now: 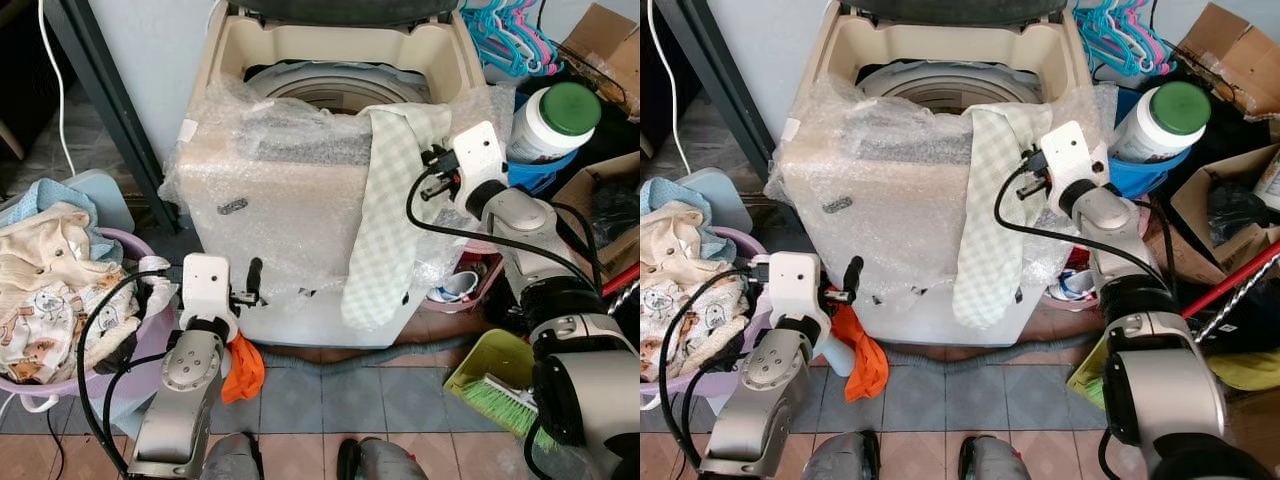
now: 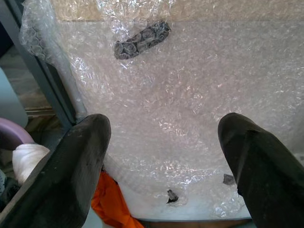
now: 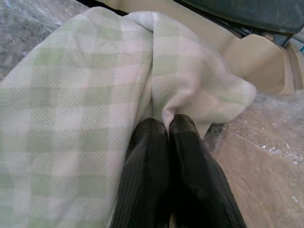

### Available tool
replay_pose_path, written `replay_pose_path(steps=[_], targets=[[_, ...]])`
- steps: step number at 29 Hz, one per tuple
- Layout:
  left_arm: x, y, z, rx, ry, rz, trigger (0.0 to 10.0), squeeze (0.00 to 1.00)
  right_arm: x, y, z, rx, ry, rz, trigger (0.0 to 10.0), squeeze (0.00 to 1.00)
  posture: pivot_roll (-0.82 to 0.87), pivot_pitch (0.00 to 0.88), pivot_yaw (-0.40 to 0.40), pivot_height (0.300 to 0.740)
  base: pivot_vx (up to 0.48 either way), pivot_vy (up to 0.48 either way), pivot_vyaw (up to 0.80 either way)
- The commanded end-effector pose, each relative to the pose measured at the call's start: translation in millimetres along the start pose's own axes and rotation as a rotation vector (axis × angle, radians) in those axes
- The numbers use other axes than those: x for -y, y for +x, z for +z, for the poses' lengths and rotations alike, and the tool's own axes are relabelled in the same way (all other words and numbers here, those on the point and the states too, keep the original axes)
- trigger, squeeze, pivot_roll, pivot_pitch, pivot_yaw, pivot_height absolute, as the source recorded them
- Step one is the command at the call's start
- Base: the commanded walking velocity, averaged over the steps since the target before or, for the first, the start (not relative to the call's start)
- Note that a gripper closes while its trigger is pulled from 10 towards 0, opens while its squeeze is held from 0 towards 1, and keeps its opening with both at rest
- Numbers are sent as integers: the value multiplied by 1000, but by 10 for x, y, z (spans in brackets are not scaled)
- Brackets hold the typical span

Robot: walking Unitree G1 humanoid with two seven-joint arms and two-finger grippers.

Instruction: Clothes washing

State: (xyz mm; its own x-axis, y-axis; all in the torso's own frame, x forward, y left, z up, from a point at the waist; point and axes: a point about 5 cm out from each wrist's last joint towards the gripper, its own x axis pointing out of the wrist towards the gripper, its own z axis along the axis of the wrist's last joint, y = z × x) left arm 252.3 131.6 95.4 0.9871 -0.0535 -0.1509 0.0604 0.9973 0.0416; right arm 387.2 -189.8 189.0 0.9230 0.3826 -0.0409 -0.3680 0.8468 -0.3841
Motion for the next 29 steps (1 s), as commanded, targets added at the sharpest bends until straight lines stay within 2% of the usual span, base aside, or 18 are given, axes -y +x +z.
replay_pose_path(steps=[1,3,17,19,24,26,27,29], targets=[[9,14,-19,-8,2,-1,10000,0,57,28,199,67,-69,32,0,0,3,113,-38,740,0,0,800],[14,28,-25,-12,-2,1,10000,0,52,60,306,99,-119,52,0,0,2,110,-38,740,0,0,800],[18,59,-30,-14,2,-2,10000,0,69,80,361,131,-134,32,0,0,-1,102,-30,740,0,0,800],[32,79,-16,-3,1,-12,10000,0,138,127,537,181,-154,0,0,0,-2,98,-28,740,0,0,0],[35,89,-10,1,-1,-14,10000,0,208,157,665,201,-171,-21,0,0,0,96,-28,740,0,0,0],[35,97,-8,3,-1,-14,10000,0,305,189,858,231,-195,-55,0,0,-1,94,-28,740,0,0,0],[35,97,-8,3,-1,-14,10000,0,305,189,858,231,-195,-55,0,0,-1,94,-28,740,0,0,0],[34,103,-5,5,-2,-14,10000,0,383,209,1072,277,-216,-92,0,0,1,93,-29,740,0,0,0]])
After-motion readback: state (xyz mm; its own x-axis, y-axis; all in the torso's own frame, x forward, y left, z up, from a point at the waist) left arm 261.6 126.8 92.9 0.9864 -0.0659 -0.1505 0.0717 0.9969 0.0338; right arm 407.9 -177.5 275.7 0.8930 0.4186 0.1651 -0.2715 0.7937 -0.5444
